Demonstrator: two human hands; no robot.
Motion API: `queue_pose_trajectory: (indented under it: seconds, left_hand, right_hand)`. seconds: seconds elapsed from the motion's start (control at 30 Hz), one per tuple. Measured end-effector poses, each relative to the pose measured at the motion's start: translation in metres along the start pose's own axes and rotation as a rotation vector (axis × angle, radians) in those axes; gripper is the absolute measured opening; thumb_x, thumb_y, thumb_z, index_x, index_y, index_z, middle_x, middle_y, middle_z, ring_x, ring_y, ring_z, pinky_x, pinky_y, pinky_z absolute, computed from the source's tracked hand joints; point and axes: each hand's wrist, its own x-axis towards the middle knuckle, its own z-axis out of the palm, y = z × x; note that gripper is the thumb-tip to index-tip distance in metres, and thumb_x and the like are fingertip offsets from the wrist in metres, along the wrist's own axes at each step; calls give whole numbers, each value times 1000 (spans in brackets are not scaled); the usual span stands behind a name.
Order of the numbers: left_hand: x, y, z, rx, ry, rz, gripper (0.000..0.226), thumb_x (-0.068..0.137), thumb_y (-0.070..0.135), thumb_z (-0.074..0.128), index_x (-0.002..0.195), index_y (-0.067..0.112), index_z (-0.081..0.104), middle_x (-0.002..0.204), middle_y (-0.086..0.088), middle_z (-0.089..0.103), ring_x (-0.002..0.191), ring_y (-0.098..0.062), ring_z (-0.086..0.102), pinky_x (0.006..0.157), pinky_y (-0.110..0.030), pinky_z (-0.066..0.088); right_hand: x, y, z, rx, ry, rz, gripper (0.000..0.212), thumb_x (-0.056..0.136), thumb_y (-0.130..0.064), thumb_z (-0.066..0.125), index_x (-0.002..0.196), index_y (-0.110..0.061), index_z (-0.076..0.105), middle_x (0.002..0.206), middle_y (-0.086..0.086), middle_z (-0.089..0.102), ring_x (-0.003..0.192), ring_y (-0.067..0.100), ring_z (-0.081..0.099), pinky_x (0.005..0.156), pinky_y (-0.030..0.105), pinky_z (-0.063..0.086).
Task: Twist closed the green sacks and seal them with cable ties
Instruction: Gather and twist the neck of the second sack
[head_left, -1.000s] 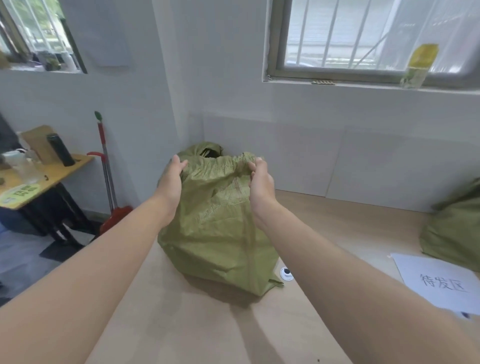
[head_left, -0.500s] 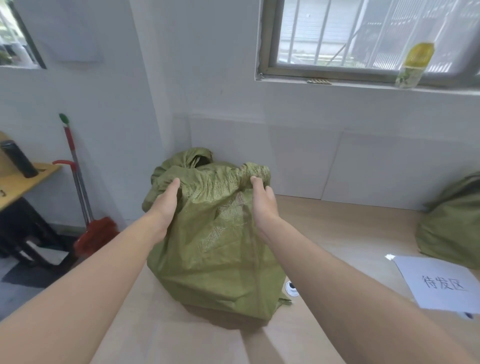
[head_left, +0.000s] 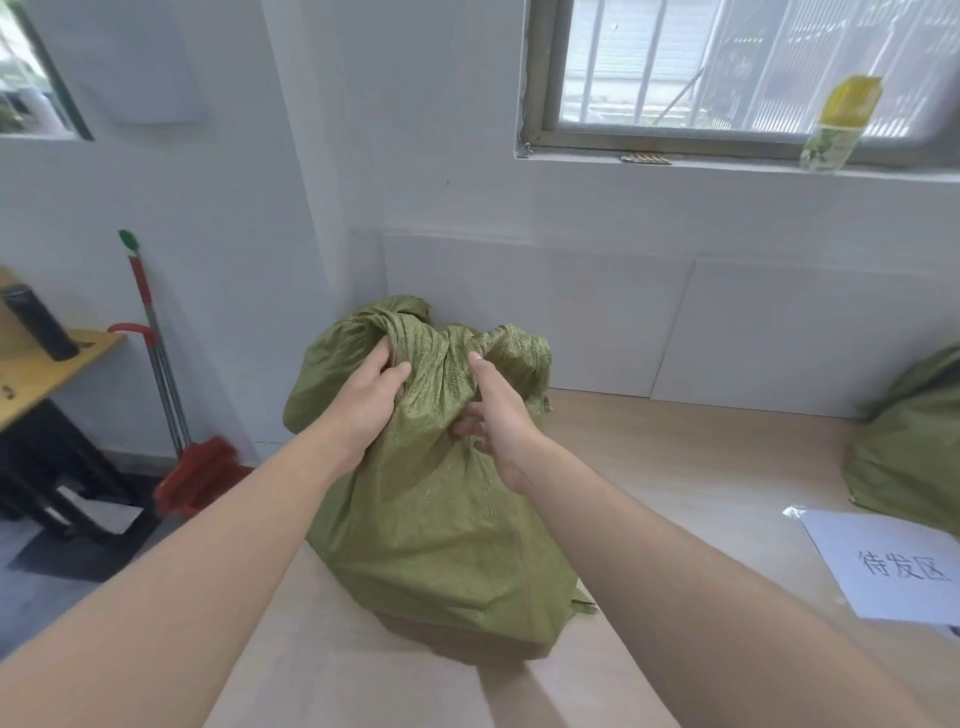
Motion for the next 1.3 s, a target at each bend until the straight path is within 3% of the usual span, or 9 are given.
queue_pose_trajectory:
  seconds: [0.13, 0.37, 0.43, 0.53, 0.7, 0.77, 0.9, 1.03, 1.3]
  left_hand:
    - [-5, -3, -6, -45, 29, 92, 48, 108, 9, 39, 152, 28, 46, 141, 14, 62, 128, -5, 59, 115, -36, 42]
    - [-26, 15, -17, -357, 120, 82, 48, 107, 1, 36, 152, 16, 45, 146, -1, 59, 132, -18, 58, 116, -43, 42]
    - [-35, 20, -19, -373, 108, 109, 46, 108, 2, 35, 148, 18, 50, 144, -1, 61, 131, -18, 59, 113, -40, 44]
    - [-47, 28, -18, -400, 103, 139, 45, 109, 4, 35, 148, 21, 49, 141, 2, 63, 128, -14, 62, 106, -34, 49]
    - [-70, 42, -9, -384, 52, 138, 45, 110, 10, 36, 141, 41, 48, 140, 9, 61, 126, -8, 61, 105, -31, 49]
    - [-82, 49, -3, -354, 33, 135, 44, 110, 13, 37, 131, 50, 48, 143, 10, 59, 129, -9, 59, 110, -34, 45]
    - [-105, 61, 7, -293, -39, 100, 44, 110, 19, 39, 136, 55, 37, 142, 11, 58, 124, -7, 62, 104, -34, 49]
    - [-131, 69, 23, -240, -102, 83, 58, 109, 22, 43, 151, 56, 23, 147, 8, 56, 130, -11, 59, 109, -38, 46]
    - [-192, 89, 54, -181, 23, 193, 67, 105, 15, 52, 156, 48, 25, 138, 13, 62, 122, -9, 65, 101, -34, 51]
  right_hand:
    - [-4, 1, -3, 15, 81, -37, 32, 102, -51, 47, 124, -36, 65, 128, -8, 60, 125, 19, 56, 108, 38, 42]
    - [-3, 11, -27, -171, 502, -187, 27, 84, -62, 66, 89, -36, 67, 156, -8, 34, 144, 24, 33, 119, 55, 24]
    - [-4, 15, -33, -135, 516, -208, 41, 76, -71, 67, 89, -34, 59, 134, -13, 56, 135, 26, 48, 115, 54, 33]
    - [-9, 16, -36, -24, 462, -154, 62, 71, -75, 73, 103, -30, 43, 103, -20, 61, 120, 28, 54, 105, 50, 45]
    - [-20, 14, -30, 7, 304, -60, 87, 76, -68, 78, 136, -11, 52, 119, -6, 64, 127, 29, 56, 106, 42, 45]
    - [-26, 14, -32, 19, 229, -48, 71, 79, -59, 81, 127, -9, 67, 120, 4, 70, 116, 28, 66, 103, 39, 51]
    - [-43, 15, -33, -29, 207, -109, 16, 87, -36, 80, 84, -20, 79, 89, -4, 78, 94, 22, 74, 94, 43, 59]
    - [-64, 11, -37, -68, 302, -211, 21, 95, -40, 59, 80, -24, 61, 78, -9, 67, 95, 27, 66, 98, 46, 51]
    - [-128, 6, -75, 41, 379, -477, 17, 109, -31, 37, 99, -19, 45, 74, -6, 41, 69, 15, 41, 68, 36, 38]
